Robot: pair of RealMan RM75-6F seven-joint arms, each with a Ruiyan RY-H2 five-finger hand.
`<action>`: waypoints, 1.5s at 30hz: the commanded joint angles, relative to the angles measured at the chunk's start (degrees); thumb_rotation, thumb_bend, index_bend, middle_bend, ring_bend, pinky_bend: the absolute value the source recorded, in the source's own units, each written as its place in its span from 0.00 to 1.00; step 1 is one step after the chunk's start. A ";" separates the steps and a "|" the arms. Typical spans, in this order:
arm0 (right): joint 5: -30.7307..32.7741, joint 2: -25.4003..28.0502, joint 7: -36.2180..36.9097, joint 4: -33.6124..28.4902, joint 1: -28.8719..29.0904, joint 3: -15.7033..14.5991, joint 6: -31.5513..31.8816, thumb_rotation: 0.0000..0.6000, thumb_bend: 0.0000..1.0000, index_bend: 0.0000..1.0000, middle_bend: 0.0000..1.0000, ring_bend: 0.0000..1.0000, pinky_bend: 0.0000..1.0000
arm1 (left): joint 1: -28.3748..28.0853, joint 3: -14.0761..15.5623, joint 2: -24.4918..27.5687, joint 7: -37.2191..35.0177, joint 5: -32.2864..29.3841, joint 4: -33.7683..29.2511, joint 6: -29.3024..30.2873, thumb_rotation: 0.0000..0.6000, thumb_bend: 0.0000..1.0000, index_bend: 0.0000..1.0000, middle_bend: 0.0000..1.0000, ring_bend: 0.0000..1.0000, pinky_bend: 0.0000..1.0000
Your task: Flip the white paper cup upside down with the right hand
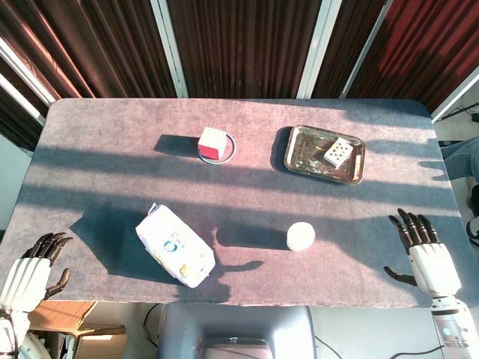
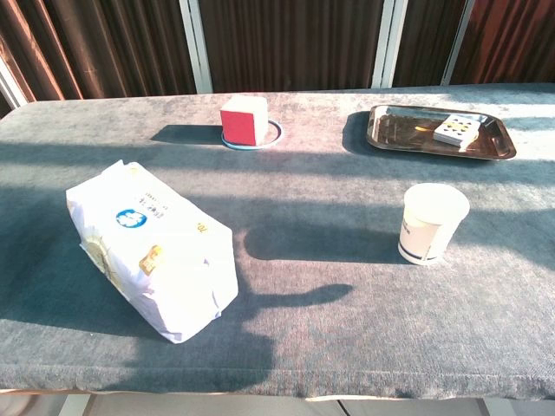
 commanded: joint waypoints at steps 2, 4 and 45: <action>-1.41 -0.16 2.43 1.14 0.72 -0.19 -0.26 1.00 0.20 0.08 0.08 0.01 0.15 | -0.05 0.05 0.11 0.08 -0.06 -0.17 -0.20 1.00 0.42 0.21 0.15 0.11 0.34; -2.14 -0.37 6.69 2.20 1.40 -0.41 -0.89 1.00 0.20 0.08 0.08 0.01 0.15 | -0.04 0.09 0.21 -0.03 0.01 -0.23 -0.19 1.00 0.42 0.21 0.15 0.11 0.34; -4.08 -23.69 31.68 24.74 20.62 -0.27 -17.05 1.00 0.20 0.28 0.24 0.22 0.36 | 0.19 0.89 1.41 -3.04 1.98 -0.28 0.19 1.00 0.42 0.22 0.15 0.11 0.34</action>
